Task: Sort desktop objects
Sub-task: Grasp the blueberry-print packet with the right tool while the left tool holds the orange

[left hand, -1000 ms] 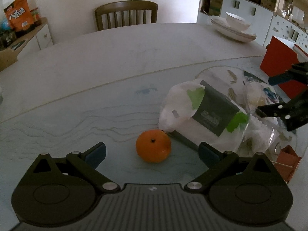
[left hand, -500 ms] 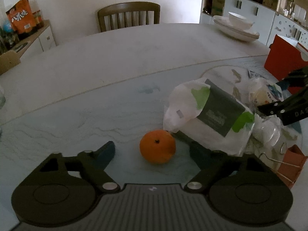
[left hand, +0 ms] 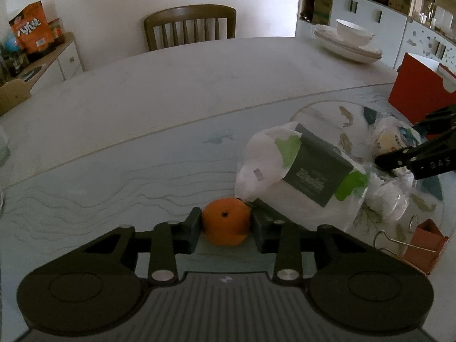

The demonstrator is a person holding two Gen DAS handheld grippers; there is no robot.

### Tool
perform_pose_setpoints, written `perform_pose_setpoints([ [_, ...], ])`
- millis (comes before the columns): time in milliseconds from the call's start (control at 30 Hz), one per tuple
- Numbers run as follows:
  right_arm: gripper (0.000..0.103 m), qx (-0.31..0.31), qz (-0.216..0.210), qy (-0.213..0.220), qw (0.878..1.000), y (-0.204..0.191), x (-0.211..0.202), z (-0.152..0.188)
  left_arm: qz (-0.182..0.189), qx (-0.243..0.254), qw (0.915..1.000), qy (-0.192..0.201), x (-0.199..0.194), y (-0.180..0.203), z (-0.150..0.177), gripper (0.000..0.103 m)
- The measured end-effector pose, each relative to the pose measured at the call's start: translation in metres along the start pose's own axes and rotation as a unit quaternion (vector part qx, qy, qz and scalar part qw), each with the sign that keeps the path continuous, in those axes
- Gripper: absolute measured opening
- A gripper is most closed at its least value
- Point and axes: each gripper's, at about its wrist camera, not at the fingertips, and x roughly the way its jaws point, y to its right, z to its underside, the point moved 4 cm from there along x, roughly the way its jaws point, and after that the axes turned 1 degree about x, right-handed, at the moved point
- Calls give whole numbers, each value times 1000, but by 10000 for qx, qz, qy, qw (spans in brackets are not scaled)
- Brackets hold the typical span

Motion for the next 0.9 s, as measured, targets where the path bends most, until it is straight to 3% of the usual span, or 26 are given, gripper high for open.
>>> perform_pose_setpoints([
  [900,54,660,-107,458,9967,24,-77,18,103,-105,9996,248,-54,28,-17,35],
])
